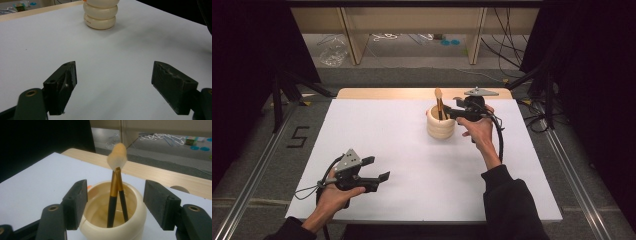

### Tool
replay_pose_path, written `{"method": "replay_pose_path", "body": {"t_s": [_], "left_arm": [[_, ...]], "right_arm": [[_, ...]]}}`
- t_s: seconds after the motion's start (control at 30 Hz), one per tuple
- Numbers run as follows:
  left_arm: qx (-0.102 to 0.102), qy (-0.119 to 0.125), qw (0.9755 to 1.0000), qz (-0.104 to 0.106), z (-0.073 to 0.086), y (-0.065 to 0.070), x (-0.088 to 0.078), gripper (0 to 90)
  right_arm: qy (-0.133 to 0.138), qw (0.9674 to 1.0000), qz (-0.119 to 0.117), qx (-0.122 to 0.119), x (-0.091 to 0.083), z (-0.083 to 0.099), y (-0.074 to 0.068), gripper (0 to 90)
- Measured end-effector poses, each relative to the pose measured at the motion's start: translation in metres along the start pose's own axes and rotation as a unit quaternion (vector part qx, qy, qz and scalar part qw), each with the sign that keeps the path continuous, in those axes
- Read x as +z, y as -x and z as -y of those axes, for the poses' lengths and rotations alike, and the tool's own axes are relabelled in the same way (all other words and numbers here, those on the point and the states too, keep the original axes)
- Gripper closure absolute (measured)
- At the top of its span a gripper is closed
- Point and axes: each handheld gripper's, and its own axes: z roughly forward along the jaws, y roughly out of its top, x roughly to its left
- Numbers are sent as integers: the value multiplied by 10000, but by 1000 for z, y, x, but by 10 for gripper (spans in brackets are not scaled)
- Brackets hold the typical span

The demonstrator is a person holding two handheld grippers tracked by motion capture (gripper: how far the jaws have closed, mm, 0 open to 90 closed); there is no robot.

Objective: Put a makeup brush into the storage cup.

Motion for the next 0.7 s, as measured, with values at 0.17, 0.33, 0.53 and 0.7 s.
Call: {"method": "replay_pose_path", "body": {"t_s": [0.17, 0.33, 0.53, 0.7], "left_arm": [[7, -11, 10000, -2, 0, 0, 0, 204], [-22, 13, 10000, 27, 0, 0, 0, 204], [-34, 6, 10000, 6, 0, -1, 0, 203], [-46, -4, 10000, 11, 0, -1, 0, 203]], "right_arm": [[11, 10000, -58, -35, -4, 0, -6, 345], [-18, 9998, -150, -115, -7, 4, -13, 337], [-112, 9996, -206, -128, -16, 10, -16, 322], [-116, 9994, -297, -109, -21, 16, -21, 315]]}}
